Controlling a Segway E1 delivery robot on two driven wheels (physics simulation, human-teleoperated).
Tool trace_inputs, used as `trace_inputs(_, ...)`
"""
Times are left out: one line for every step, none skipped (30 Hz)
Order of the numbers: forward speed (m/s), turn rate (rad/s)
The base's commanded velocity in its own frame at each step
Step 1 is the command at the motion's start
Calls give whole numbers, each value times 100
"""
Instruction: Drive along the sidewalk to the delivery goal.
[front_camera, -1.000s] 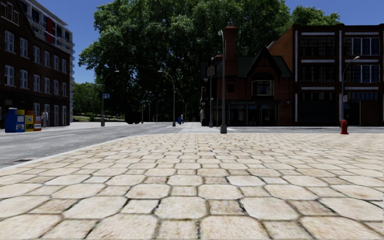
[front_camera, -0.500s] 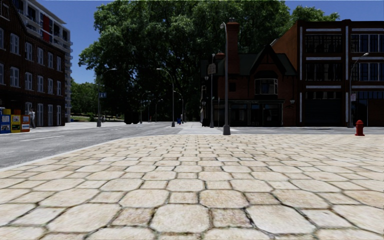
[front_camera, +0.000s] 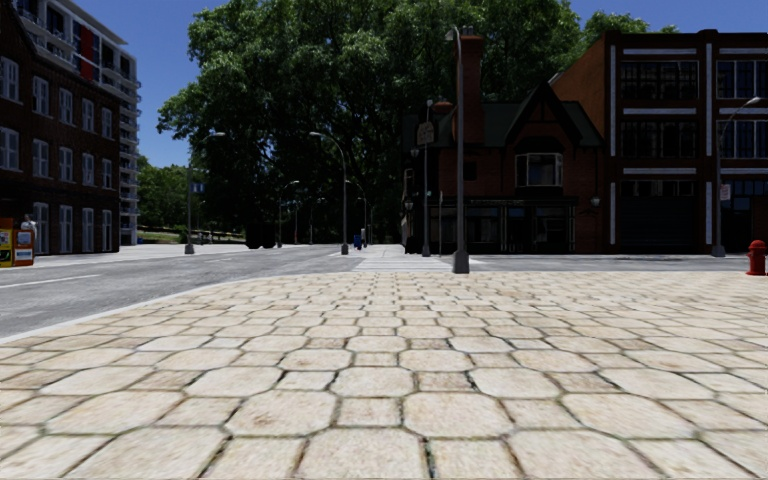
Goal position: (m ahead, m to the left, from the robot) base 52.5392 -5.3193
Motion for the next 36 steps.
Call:
trace_inputs(192,0)
trace_inputs(192,0)
trace_inputs(192,0)
trace_inputs(192,0)
trace_inputs(192,0)
trace_inputs(192,0)
trace_inputs(192,0)
trace_inputs(192,0)
trace_inputs(192,0)
trace_inputs(192,0)
trace_inputs(192,0)
trace_inputs(192,0)
trace_inputs(192,0)
trace_inputs(192,0)
trace_inputs(192,0)
trace_inputs(192,0)
trace_inputs(192,0)
trace_inputs(192,0)
trace_inputs(192,0)
trace_inputs(192,0)
trace_inputs(192,0)
trace_inputs(192,0)
trace_inputs(192,0)
trace_inputs(192,0)
trace_inputs(192,0)
trace_inputs(192,0)
trace_inputs(192,0)
trace_inputs(192,0)
trace_inputs(192,0)
trace_inputs(192,0)
trace_inputs(192,0)
trace_inputs(192,0)
trace_inputs(192,0)
trace_inputs(192,0)
trace_inputs(192,0)
trace_inputs(192,0)
